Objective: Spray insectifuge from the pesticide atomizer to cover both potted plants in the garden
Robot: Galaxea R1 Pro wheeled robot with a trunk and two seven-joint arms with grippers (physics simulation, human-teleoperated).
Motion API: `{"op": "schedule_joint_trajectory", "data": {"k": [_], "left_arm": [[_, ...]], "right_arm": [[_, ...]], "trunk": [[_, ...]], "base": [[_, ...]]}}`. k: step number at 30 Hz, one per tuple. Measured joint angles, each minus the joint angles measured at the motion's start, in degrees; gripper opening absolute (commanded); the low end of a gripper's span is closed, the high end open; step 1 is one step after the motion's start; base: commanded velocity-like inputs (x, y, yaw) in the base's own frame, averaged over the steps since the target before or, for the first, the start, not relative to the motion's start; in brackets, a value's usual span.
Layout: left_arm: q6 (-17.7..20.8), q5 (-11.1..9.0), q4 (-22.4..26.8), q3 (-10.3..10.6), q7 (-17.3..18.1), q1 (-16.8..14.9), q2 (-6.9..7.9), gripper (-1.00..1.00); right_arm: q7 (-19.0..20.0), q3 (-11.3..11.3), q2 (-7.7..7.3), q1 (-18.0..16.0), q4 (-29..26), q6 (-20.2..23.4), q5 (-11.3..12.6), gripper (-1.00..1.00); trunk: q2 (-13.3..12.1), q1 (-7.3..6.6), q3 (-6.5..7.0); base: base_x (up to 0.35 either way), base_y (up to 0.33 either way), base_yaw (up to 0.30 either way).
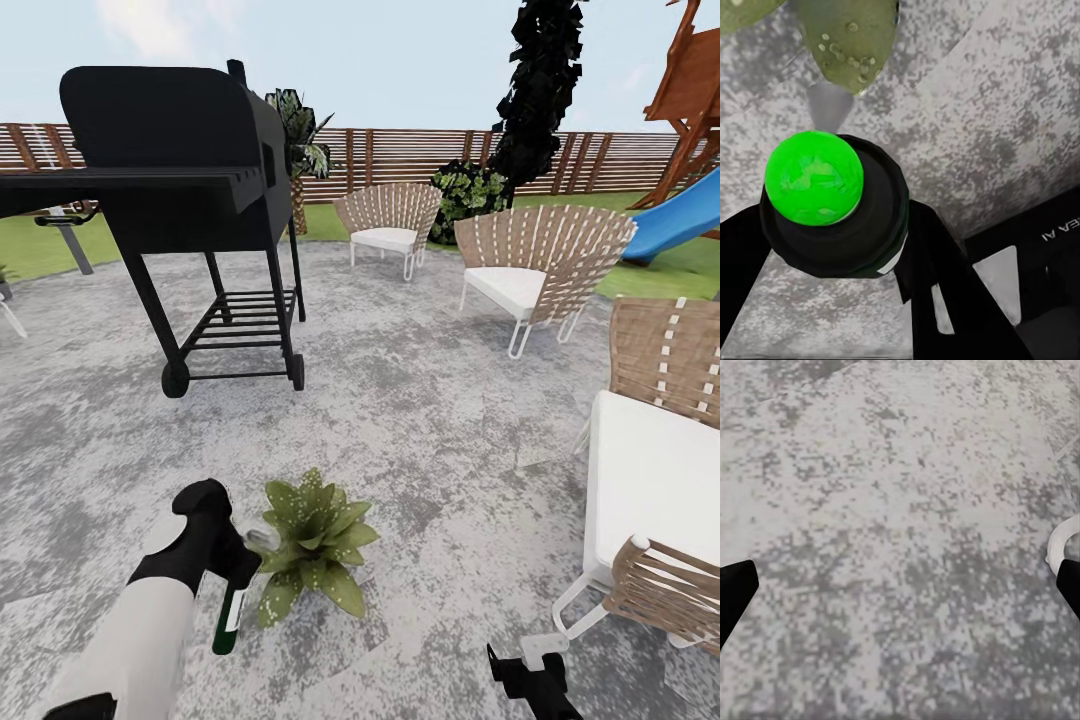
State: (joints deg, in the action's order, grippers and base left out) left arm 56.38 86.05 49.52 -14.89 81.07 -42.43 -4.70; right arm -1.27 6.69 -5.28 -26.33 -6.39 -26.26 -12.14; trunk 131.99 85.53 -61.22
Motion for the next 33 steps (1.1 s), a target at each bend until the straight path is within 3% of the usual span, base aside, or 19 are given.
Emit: {"op": "schedule_joint_trajectory", "data": {"k": [6,16,19,22,25,29,33], "left_arm": [[-0.52,-0.05,-0.06,0.06,0.07,1.41,1.01,-1.0],[-0.38,-0.15,-3.78,0.4,-0.05,1.69,0.12,-1.0],[-0.43,-0.22,-4.43,0.06,-0.36,1.74,1.02,-1.0],[-0.54,-0.34,-5.1,-0.12,-0.39,1.82,3.99,-1.0],[-0.46,-1.14,-5.31,-0.19,-0.33,1.84,5.2,-1.0],[-0.45,-1.31,-5.35,0.1,-0.34,1.83,4.53,-1.0],[-0.48,-1.31,-5.37,0.31,-0.4,1.8,1.44,-1.0]], "right_arm": [[0.0,0.01,0.0,0.0,0.0,0.0,0.0,1.0],[0.0,0.01,0.0,0.0,0.0,0.0,0.0,1.0],[0.0,0.01,0.0,0.0,0.0,0.0,0.0,1.0],[0.0,0.01,0.0,0.0,0.0,0.0,0.0,1.0],[0.0,0.0,0.0,0.0,0.0,0.0,0.0,1.0],[0.0,0.01,0.0,0.0,0.0,0.0,0.01,1.0],[0.0,0.01,0.0,0.0,0.0,0.0,0.02,1.0]], "trunk": [[0.0,0.0,0.0],[0.0,0.0,0.0],[0.0,0.0,0.0],[0.0,0.0,0.0],[0.0,0.0,0.0],[0.0,0.0,0.0],[0.0,0.0,0.0]], "base": [[0.0,0.0,0.0],[0.0,0.0,0.0],[0.0,0.0,0.0],[0.0,0.0,0.0],[0.0,0.0,0.0],[0.0,0.0,0.0],[0.0,0.0,0.0]]}}
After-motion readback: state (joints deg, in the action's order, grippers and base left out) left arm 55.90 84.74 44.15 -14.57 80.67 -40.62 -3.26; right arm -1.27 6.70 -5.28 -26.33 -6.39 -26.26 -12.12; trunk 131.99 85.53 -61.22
